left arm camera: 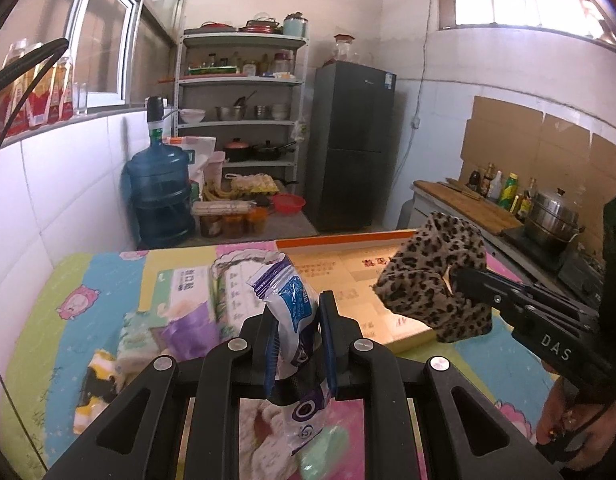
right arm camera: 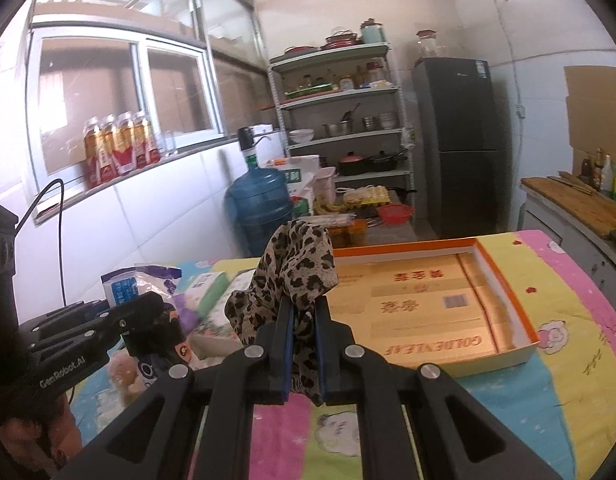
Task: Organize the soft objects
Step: 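Carry the scrunchie and bag over the orange-rimmed box with both grippers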
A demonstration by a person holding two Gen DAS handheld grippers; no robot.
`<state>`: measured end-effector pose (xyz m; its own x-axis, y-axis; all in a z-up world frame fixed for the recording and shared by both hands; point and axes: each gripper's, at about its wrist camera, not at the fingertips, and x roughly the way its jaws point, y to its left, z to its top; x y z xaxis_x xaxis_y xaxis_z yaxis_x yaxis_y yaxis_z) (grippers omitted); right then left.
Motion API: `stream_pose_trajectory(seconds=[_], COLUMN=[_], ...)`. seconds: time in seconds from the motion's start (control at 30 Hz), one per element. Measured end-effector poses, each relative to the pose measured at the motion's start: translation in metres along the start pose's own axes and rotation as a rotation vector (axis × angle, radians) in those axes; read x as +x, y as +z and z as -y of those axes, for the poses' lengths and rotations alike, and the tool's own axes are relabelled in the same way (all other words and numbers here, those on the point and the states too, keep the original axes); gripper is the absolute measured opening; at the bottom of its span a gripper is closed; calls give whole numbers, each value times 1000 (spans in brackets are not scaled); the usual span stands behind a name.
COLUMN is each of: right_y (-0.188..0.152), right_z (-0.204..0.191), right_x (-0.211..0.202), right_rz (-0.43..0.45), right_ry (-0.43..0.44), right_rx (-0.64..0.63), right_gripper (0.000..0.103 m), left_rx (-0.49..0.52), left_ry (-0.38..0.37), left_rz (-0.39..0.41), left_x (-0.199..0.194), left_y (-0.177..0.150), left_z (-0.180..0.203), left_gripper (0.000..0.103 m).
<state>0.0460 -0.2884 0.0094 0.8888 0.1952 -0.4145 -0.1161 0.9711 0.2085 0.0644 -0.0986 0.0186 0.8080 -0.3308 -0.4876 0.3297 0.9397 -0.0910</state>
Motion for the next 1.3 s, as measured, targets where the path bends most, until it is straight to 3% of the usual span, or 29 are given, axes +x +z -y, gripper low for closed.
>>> stream_pose_trajectory(seconds=[0.6, 1.13, 1.3], right_y=[13, 6, 2], right_z=[84, 129, 139], right_x=[27, 69, 77], right_rz=[3, -69, -90], right_ry=[-52, -60, -52], right_rx=[107, 161, 182], right_gripper=[10, 10, 10], left_rx=[-19, -61, -62], left_ry=[-64, -81, -85], left_rz=[-51, -201, -211], left_x=[80, 170, 185], left_y=[35, 31, 29], left_z=[50, 64, 61], left_gripper=[19, 19, 20])
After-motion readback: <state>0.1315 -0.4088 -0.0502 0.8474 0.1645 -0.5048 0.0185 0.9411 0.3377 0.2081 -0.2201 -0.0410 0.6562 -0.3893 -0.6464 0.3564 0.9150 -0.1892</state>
